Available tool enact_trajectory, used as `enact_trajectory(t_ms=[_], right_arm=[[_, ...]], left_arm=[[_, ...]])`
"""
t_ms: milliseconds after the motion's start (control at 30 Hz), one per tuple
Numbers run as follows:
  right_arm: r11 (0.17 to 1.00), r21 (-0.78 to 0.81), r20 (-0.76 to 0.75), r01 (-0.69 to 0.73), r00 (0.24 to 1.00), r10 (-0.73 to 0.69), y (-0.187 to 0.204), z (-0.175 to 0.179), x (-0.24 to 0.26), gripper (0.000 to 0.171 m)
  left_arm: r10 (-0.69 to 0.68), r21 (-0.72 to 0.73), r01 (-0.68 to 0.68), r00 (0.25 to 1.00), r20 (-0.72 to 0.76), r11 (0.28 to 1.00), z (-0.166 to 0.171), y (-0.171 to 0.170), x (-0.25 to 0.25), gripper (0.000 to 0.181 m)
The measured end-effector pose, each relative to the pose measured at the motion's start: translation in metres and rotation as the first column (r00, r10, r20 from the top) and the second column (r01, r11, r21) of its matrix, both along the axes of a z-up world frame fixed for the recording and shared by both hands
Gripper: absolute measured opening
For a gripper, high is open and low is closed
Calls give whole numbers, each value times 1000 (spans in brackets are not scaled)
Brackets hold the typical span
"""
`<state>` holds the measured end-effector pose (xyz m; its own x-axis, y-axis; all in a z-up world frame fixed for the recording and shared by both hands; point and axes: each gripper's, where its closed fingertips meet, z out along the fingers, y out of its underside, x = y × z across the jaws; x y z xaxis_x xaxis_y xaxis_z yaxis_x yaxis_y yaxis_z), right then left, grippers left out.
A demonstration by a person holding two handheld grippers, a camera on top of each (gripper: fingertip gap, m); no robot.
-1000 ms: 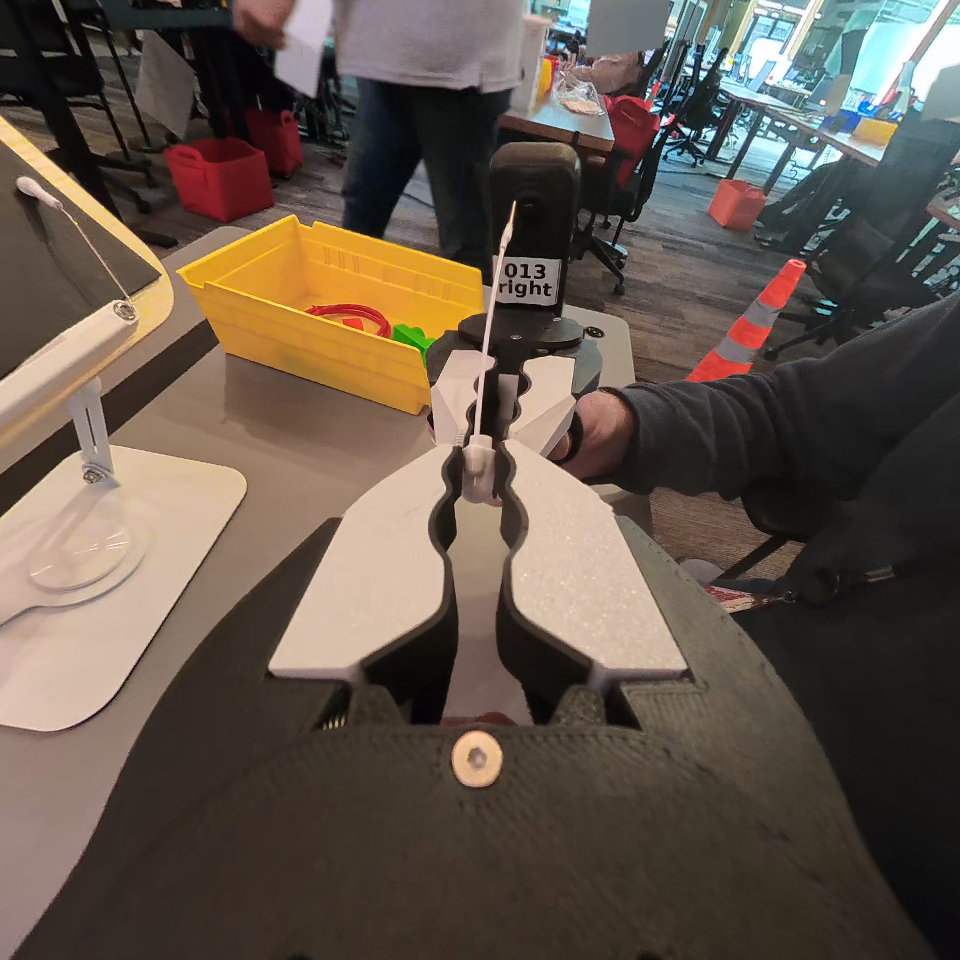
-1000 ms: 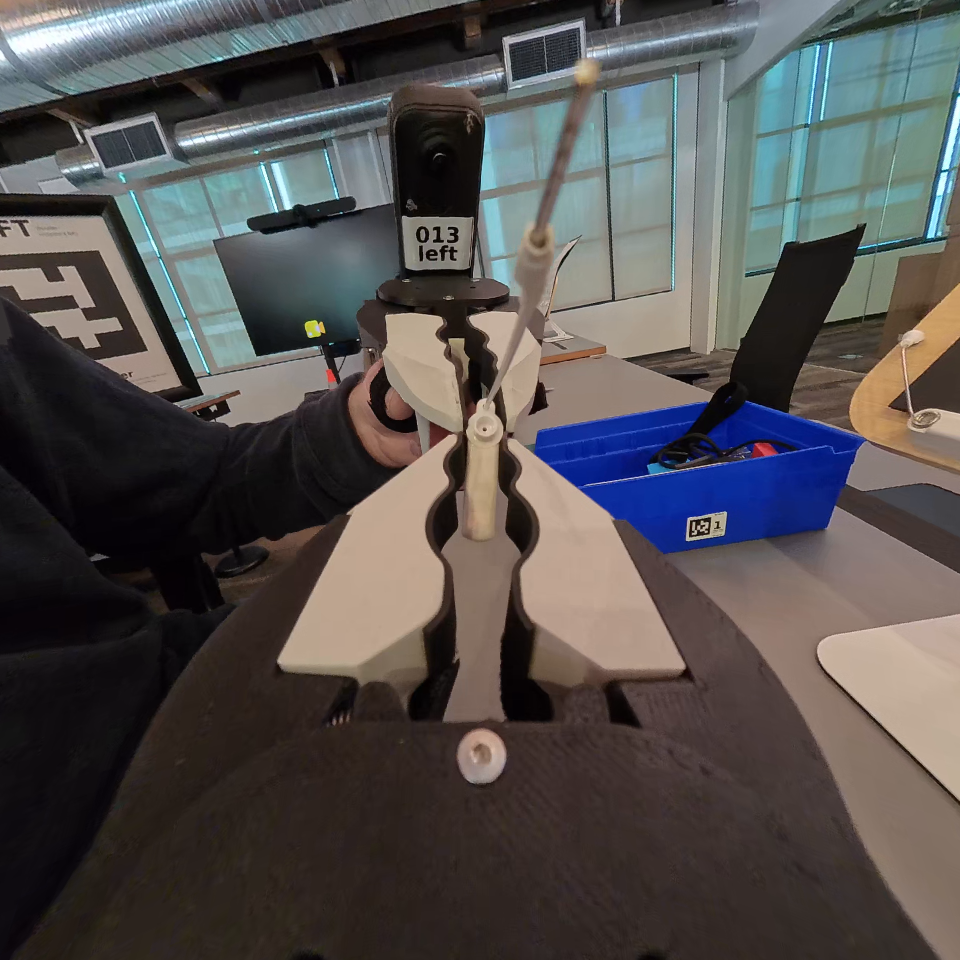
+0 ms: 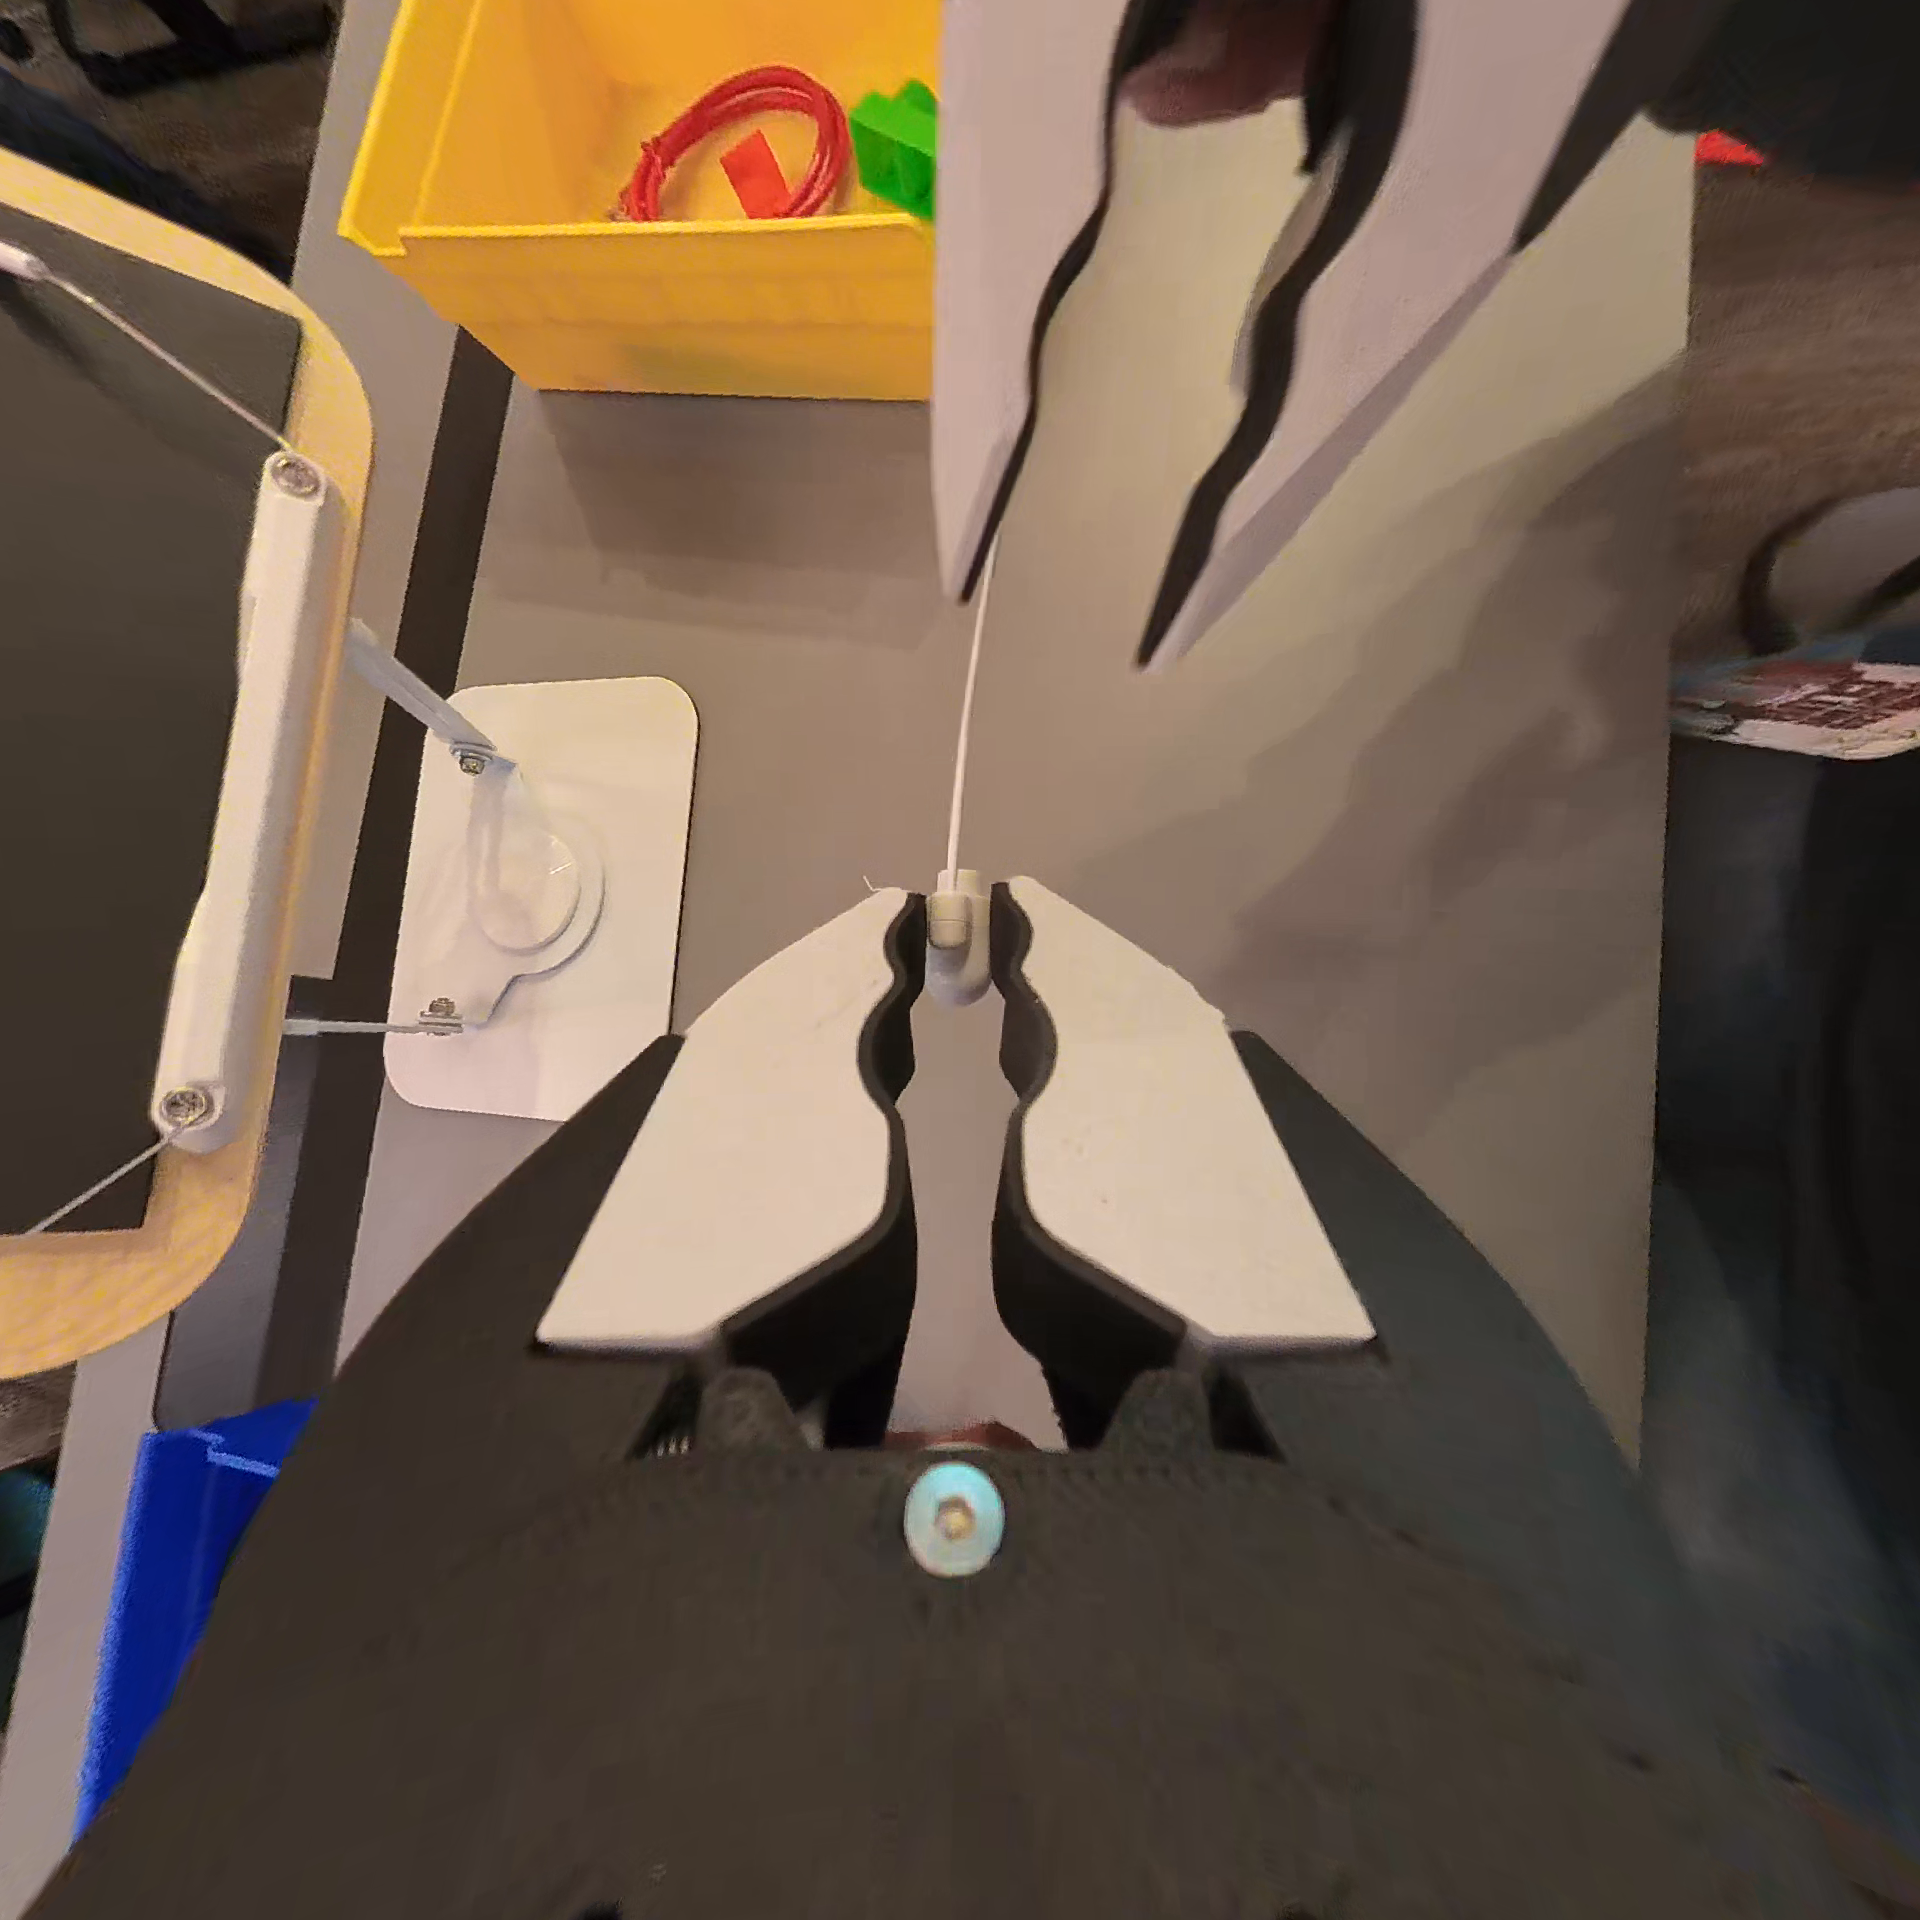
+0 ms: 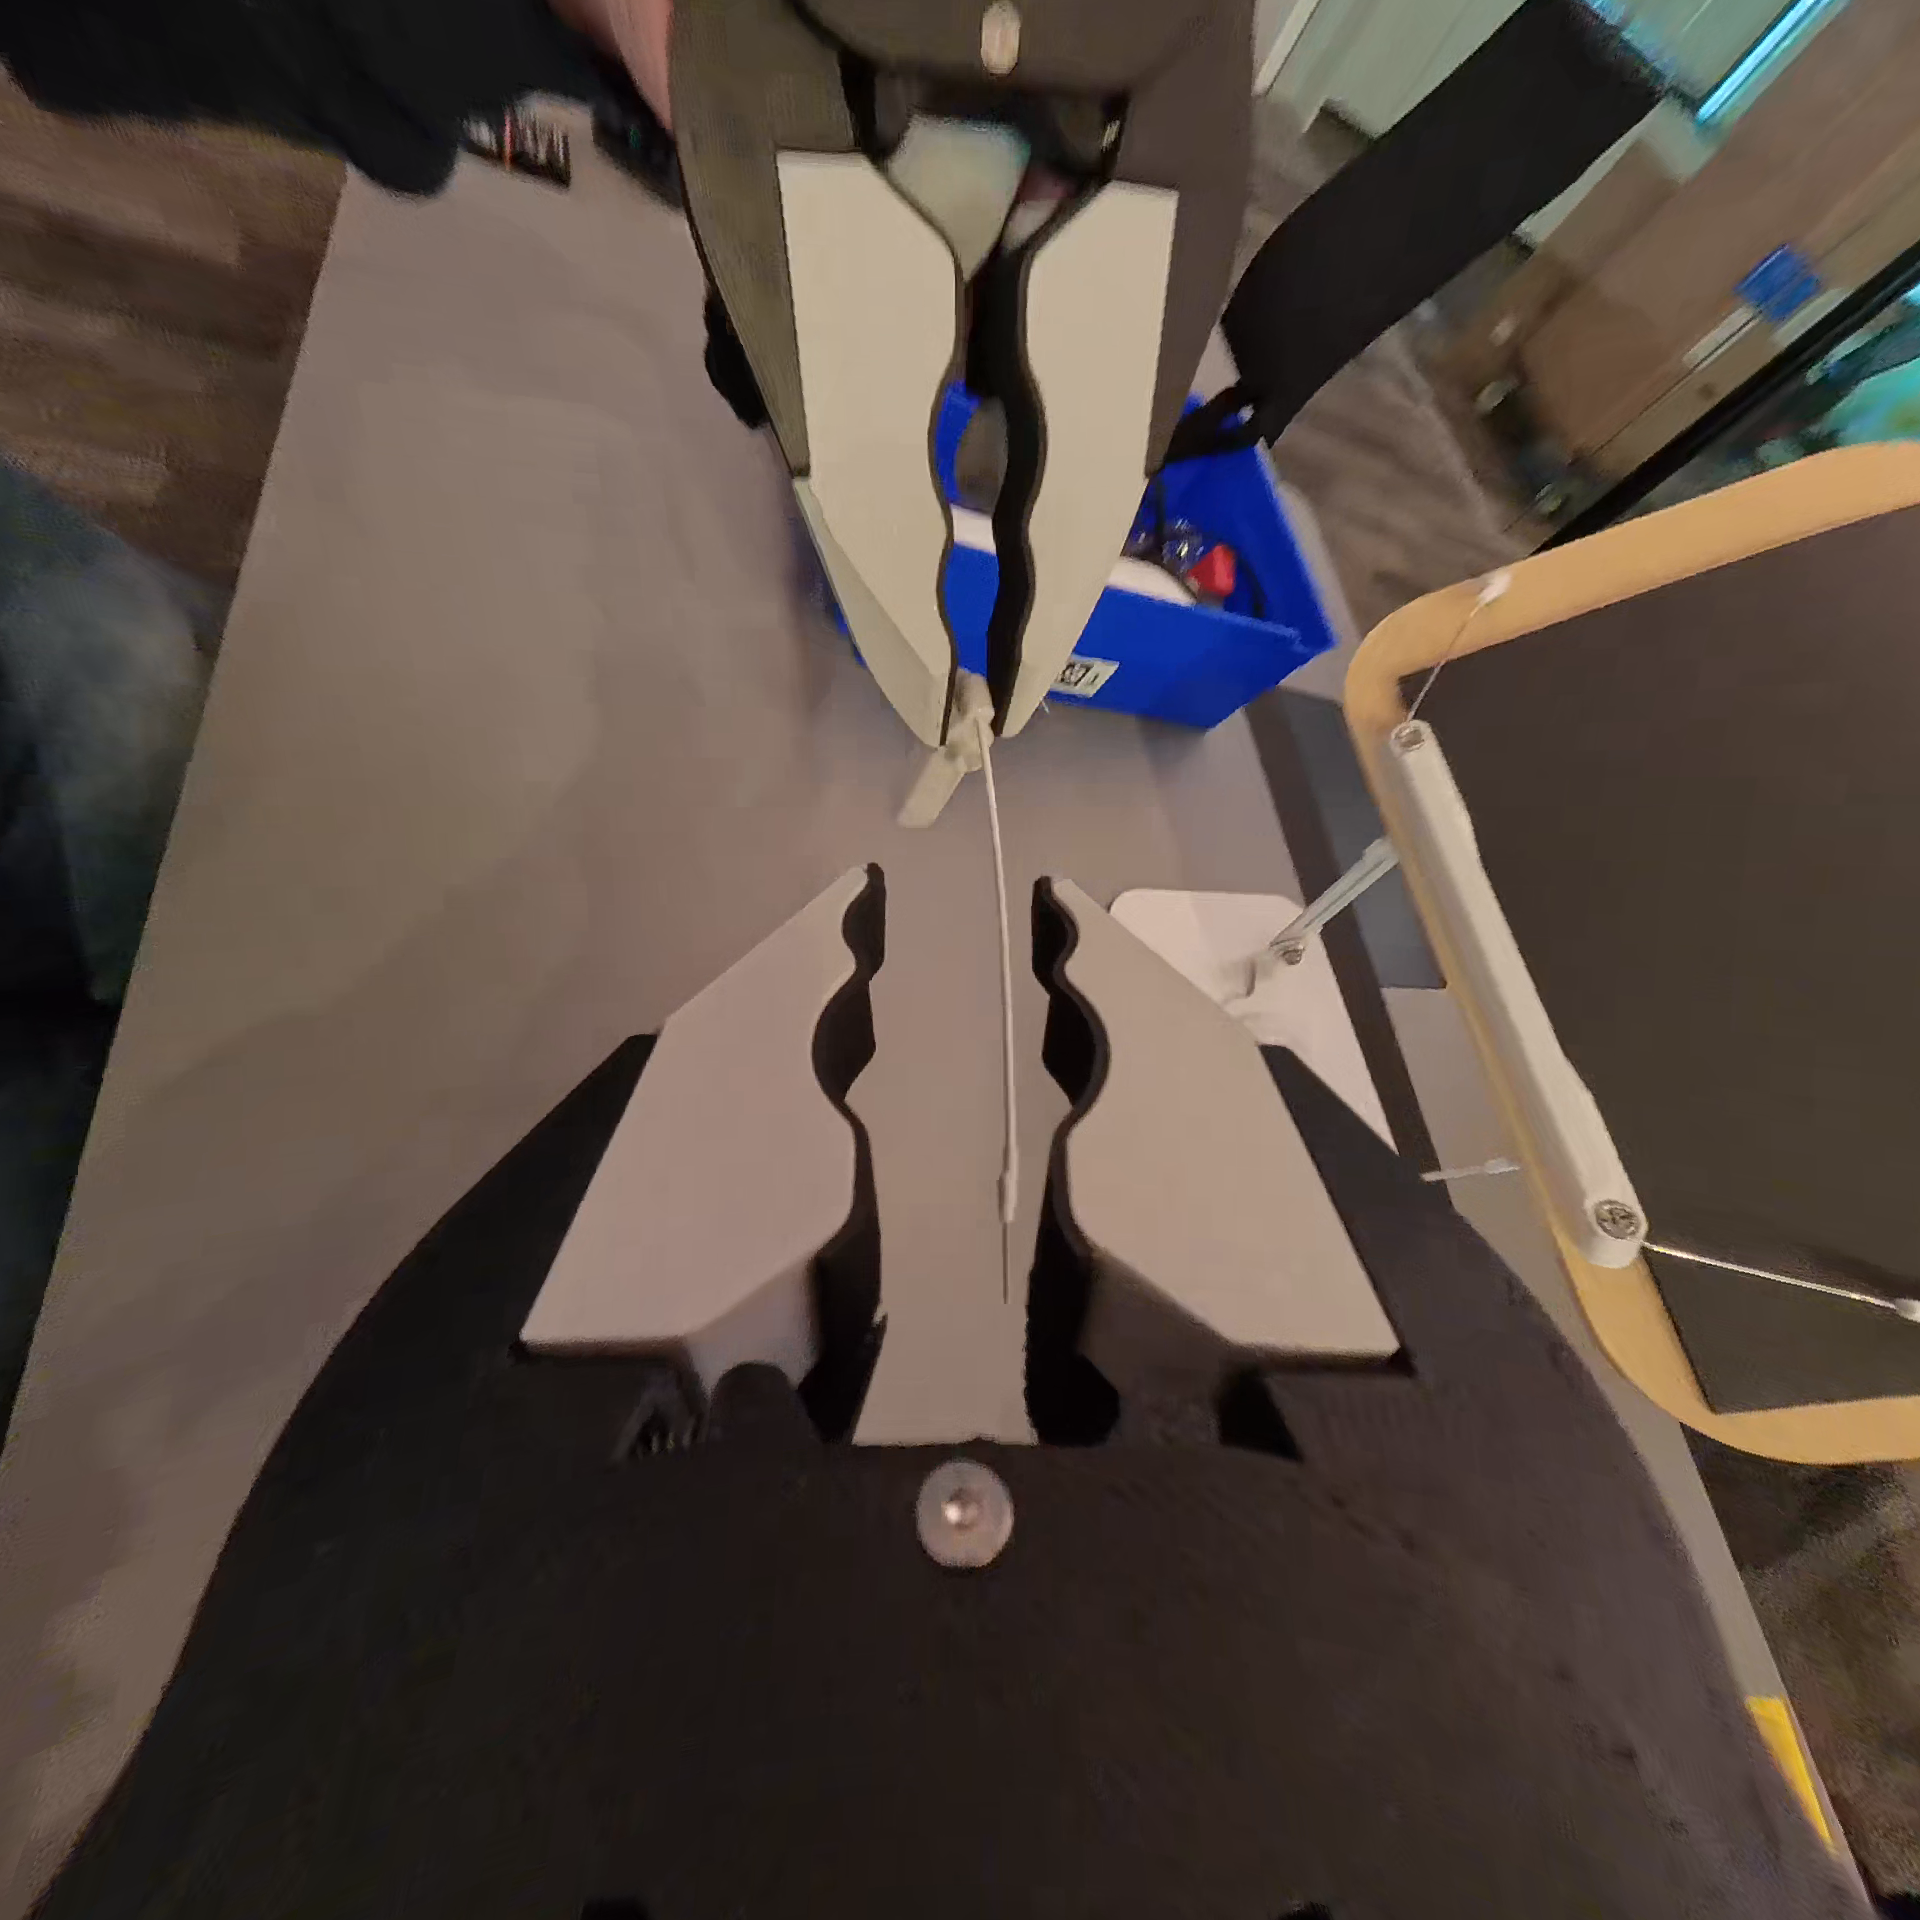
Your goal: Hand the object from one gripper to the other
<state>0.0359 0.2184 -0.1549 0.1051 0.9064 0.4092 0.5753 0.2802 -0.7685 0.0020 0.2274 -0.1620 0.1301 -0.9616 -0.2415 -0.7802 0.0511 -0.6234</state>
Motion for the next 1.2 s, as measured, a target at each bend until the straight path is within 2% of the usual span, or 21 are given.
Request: enact_trajectory(t_ms=[133, 233, 267, 500, 533, 567, 600, 733, 933, 1200], right_arm=[[999, 6, 93, 32, 995, -33, 14, -21, -1, 22], [1000, -29, 58, 6, 998, -5, 10, -22, -2, 1], [999, -39, 41, -2, 999, 3, 8, -20, -2, 0], [995, -99, -13, -29, 1000, 28, 5, -19, 0, 0], [993, -116, -33, -32, 999, 28, 4, -17, 0, 2], [991, -130, -42, -28, 999, 23, 4, -17, 0, 14], [992, -127, -39, -23, 999, 18, 5, -18, 1, 17], [995, -101, -32, -23, 999, 20, 4, -19, 3, 0], [995, -103, -36, -15, 999, 12, 4, -17, 6, 0], [984, -171, -182, -48, 983, 16, 3, -7, 6, 0]], left_arm=[[-27, 2, 27, 999, -24, 1000, -2, -4, 7, 11], [-37, 2, 37, 999, -26, 999, -3, -5, 10, 11], [-35, 1, 35, 999, -25, 999, -4, -4, 11, 11], [-39, -5, 39, 999, -25, 999, -6, -3, 13, 11], [-38, -2, 38, 999, -27, 999, -6, -3, 12, 11], [-39, -1, 39, 999, -27, 999, -6, -3, 13, 11], [-42, -5, 42, 999, -22, 999, -5, -3, 13, 11], [-45, -7, 45, 999, -23, 999, -5, -3, 15, 11], [-43, -12, 42, 999, -27, 999, -8, -2, 15, 11], [-32, -32, 34, 998, 49, 999, -2, -1, 17, 11]])
